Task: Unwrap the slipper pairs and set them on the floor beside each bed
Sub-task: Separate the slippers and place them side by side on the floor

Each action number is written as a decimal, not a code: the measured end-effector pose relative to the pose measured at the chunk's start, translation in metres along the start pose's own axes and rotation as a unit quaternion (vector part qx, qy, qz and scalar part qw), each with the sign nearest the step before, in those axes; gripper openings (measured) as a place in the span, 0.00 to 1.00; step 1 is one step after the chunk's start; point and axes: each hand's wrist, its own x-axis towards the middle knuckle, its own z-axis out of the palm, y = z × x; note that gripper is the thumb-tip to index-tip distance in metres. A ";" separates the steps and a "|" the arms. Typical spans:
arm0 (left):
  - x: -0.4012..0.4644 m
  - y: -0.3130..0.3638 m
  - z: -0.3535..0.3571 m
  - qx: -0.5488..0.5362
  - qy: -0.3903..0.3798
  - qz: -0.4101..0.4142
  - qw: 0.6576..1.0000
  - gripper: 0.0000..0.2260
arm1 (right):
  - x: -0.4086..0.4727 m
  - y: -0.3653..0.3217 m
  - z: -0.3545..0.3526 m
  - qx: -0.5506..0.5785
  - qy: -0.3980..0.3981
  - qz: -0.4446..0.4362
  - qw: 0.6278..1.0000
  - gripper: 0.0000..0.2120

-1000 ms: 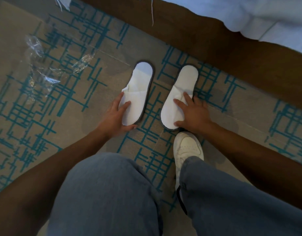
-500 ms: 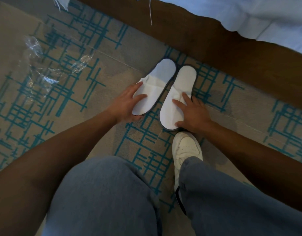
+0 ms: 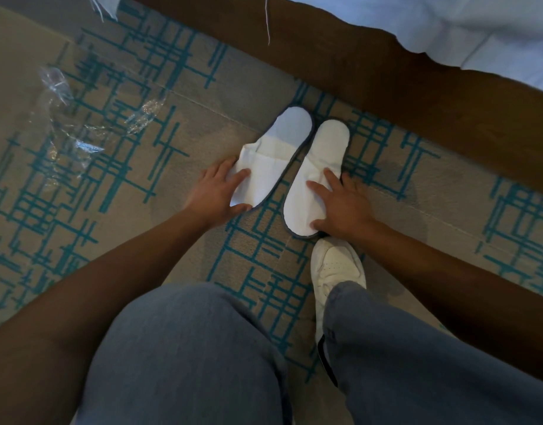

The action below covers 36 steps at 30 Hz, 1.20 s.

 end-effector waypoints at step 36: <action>0.009 0.009 -0.012 0.041 -0.031 0.007 0.999 0.36 | -0.009 -0.028 0.006 -0.025 -0.016 0.006 1.000 0.40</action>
